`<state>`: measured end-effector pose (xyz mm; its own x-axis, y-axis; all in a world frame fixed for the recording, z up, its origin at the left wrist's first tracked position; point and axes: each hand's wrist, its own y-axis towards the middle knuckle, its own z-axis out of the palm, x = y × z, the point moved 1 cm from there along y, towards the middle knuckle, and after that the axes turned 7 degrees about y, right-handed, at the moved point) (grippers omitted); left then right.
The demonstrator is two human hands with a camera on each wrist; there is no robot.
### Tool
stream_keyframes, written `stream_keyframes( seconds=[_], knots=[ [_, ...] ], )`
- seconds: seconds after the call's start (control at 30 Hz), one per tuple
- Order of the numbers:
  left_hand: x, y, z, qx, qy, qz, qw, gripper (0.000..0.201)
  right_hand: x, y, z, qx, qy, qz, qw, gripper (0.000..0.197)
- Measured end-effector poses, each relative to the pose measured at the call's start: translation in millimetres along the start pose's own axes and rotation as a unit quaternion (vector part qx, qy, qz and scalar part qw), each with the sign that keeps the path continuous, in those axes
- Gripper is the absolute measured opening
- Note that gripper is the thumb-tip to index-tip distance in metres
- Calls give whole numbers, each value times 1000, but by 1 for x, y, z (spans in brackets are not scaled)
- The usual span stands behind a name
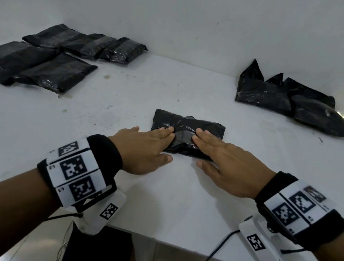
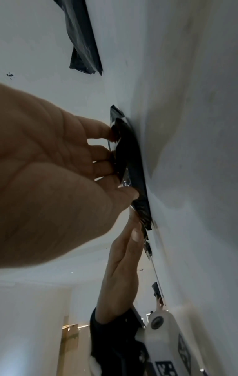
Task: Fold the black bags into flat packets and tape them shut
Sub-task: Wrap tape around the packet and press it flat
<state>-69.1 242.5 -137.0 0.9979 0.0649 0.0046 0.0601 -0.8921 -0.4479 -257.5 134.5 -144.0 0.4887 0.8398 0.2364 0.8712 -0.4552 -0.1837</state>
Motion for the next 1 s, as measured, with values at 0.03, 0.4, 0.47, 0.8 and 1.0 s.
stream_keyframes(
  seconds=[0.03,0.4,0.47,0.8,1.0],
  knots=[
    [1,-1,-2,6,-1,2,1000,65,-2,0,0,1,2,-3,1000,63],
    [-20,-4,4,-95,-71,57,991,82,-1,3,-5,9,60,-14,998,74],
    [-30,-3,2,-79,-74,81,991,79,1,3,-5,6,58,-19,998,76],
    [-27,5,8,-52,-96,85,990,84,-10,-13,6,7,87,93,992,81],
    [-13,8,8,-41,-194,103,975,86,-18,-15,2,6,144,90,986,85]
  ],
)
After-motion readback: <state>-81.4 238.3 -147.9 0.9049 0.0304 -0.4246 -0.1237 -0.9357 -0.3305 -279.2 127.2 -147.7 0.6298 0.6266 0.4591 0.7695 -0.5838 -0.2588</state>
